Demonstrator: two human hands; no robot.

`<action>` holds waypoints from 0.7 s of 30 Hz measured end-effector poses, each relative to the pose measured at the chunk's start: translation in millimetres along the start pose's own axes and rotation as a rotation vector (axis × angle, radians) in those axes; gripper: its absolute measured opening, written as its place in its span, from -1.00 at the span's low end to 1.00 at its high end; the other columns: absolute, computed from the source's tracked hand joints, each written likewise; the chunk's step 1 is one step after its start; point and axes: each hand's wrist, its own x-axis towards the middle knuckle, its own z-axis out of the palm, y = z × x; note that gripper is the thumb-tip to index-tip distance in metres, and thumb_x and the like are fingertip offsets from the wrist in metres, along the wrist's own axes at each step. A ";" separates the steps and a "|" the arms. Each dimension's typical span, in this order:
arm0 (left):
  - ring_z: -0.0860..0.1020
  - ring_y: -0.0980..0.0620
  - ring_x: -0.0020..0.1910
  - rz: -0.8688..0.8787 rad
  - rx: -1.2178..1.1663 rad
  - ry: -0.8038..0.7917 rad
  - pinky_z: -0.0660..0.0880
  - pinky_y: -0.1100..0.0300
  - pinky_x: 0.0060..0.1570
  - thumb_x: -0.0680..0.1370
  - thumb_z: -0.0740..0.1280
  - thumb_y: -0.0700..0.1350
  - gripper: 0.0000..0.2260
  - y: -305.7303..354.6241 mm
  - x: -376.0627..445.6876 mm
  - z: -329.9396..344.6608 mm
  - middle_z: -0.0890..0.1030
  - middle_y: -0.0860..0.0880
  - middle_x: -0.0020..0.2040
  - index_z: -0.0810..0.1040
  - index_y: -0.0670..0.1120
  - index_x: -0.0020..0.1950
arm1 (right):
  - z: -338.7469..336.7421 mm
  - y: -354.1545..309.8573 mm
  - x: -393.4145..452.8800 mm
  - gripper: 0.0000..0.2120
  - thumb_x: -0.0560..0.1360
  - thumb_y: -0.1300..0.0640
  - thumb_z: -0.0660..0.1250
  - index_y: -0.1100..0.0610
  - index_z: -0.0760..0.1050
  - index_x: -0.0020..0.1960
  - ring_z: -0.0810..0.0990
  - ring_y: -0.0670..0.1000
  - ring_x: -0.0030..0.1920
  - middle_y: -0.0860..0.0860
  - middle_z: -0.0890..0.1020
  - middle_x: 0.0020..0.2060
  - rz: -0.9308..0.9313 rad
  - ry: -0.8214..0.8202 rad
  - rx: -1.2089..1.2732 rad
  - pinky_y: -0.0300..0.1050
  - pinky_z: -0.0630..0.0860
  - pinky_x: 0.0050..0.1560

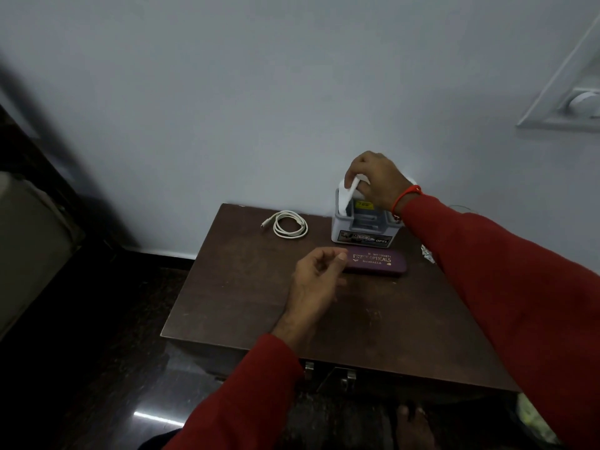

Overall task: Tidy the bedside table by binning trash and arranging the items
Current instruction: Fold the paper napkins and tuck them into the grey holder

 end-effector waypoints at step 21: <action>0.65 0.12 -0.21 0.011 0.004 -0.024 0.46 0.28 -0.36 0.65 0.33 -0.03 -0.87 4.0 -4.9 0.0 0.72 0.00 0.04 0.63 0.03 0.14 | -50.3 71.0 -114.9 -0.49 0.39 -0.22 0.32 -0.03 0.49 0.27 0.41 0.29 0.20 0.18 0.46 0.18 0.437 0.133 -0.259 0.17 0.36 0.21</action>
